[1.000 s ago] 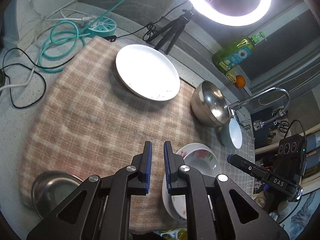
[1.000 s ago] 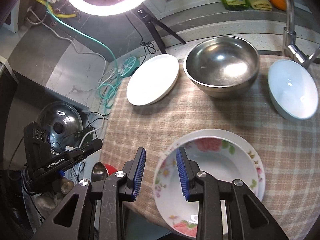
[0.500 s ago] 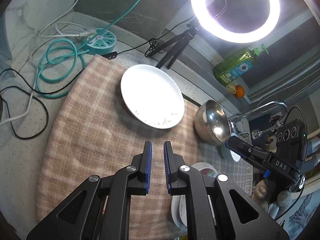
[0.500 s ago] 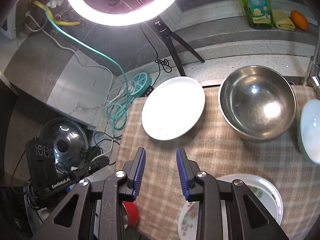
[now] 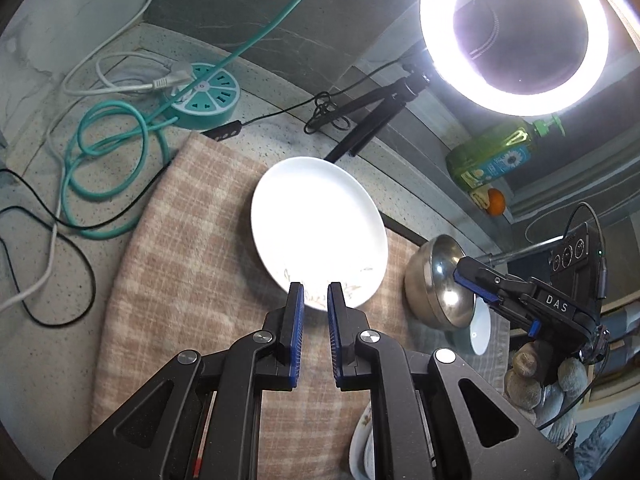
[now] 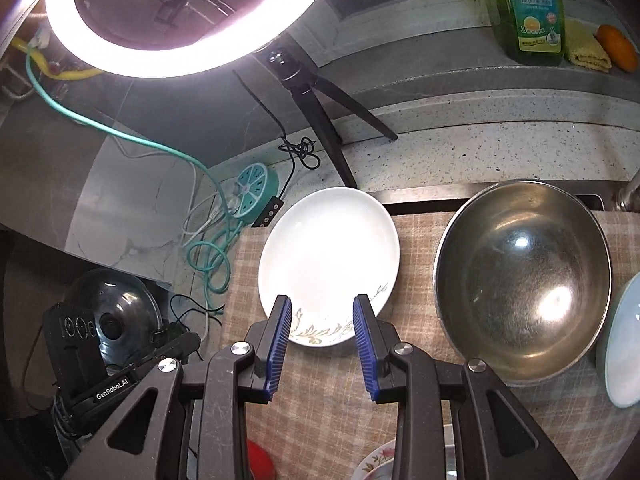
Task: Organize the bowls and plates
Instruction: 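Move the left gripper to the rim of the white gold-leaf plate, then close the left gripper on the rim of the white plate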
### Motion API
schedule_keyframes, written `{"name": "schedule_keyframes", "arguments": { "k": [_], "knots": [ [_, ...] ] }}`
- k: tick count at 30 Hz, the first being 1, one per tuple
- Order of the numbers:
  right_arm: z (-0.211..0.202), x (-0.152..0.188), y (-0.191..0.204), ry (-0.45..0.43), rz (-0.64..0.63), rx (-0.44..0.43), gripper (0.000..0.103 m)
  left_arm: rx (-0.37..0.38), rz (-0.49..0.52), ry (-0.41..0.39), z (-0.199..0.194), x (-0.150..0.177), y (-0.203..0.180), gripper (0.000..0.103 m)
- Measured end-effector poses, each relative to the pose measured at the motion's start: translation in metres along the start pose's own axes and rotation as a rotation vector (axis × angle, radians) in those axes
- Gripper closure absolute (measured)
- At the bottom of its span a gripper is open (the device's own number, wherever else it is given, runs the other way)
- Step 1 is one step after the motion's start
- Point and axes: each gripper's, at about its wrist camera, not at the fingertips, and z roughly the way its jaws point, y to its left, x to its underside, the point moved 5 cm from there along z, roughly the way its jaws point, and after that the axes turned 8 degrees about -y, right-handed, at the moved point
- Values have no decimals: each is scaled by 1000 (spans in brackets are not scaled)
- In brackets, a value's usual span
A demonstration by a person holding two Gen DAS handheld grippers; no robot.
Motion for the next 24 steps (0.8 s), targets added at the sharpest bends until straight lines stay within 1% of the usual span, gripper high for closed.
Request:
{"name": "schedule_keyframes", "arguments": {
  "k": [6,9,15,24],
  "knots": [
    [33,-20,-11,50,13,9,74,-50,-35,10,20,-12,14,93],
    [46,-28,-12,68,-1,20,74,-76,-47,17,32,-18,21,93],
    [72,-44,-23,97,-8,55,74,-94,-76,37,56,-27,30,93],
    [96,-49,-31,134,-20,68,77,-115,-88,74,80,-31,39,93]
  ]
}}
